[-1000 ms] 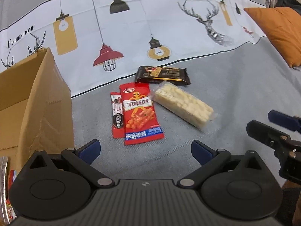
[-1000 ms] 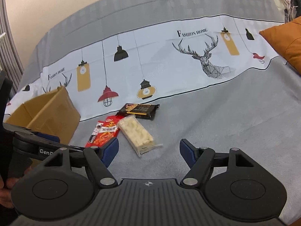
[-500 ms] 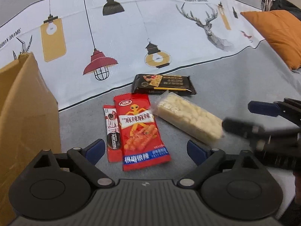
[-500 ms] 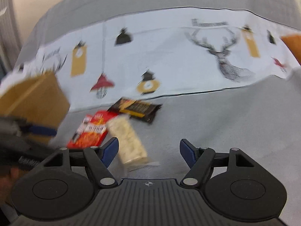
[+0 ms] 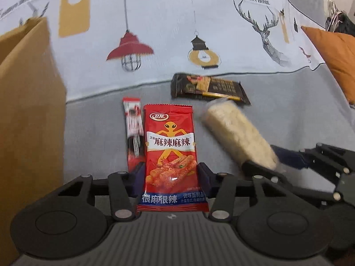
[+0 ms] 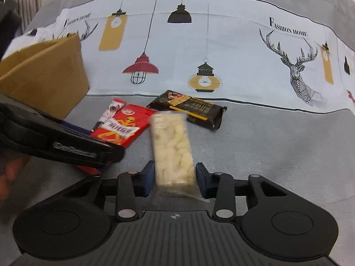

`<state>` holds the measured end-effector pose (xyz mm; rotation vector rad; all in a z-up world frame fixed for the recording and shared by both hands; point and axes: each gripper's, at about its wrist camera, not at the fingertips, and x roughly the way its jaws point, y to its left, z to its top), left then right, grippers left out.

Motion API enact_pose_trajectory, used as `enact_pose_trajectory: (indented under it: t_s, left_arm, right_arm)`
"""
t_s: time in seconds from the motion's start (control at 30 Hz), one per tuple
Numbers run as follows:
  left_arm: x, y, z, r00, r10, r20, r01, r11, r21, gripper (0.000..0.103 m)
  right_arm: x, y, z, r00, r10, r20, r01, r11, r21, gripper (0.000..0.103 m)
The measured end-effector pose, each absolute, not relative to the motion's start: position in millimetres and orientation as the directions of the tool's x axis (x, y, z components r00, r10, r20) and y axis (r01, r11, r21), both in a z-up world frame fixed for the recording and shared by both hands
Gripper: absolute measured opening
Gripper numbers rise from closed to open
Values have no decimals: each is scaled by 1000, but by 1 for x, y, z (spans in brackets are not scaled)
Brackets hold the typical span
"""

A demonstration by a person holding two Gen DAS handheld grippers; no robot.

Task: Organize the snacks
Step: 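Grasp the red spicy-strip packet with left tool while right tool grasps white candy bar, then carry red packet and white bar over the box and release both inside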

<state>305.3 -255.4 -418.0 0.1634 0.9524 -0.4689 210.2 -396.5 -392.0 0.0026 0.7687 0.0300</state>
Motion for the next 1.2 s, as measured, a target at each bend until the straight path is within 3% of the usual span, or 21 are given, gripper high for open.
enact_pose_trajectory:
  t_s: [0.1,0.27,0.5,0.67,0.73,0.77,0.97,1.2]
  left_arm:
    - [275,-248,-415,449,-305,-840,472,879,-67,56]
    - [229,-255,-418,454,-279,-846,557,830,26,58]
    - [260,-266,-420,430,-270,-861,449,892,-55,62]
    - [261,-285,-427,480,-212,-851,484,874,55,71]
    - [259,-289,-427,486,-206,-850,479,875,62,63]
    - [257,-291,-425,480,-211,-851,482,874,55,53]
    - [230,-299,-412,485,-181,-856,489,867,94,51]
    - [198,-294,-383,492,-248,-835,553,829,80,51]
  right_arm:
    - [194,-396,-387,697,-20,-717,7,1000,-21,39]
    - [134,-405,-385,667,30,-744,113,983,141,39]
    - [135,-418,-389,691,55,-721,155,963,221,42]
    - [151,-424,-397,715,25,-698,169,964,207,42]
    - [150,-423,-399,725,13,-689,172,965,199,42]
    - [149,-422,-400,728,8,-686,167,968,188,40]
    - [136,-427,-392,719,3,-695,187,962,198,39]
    - [107,-431,-367,728,-3,-685,217,949,227,39]
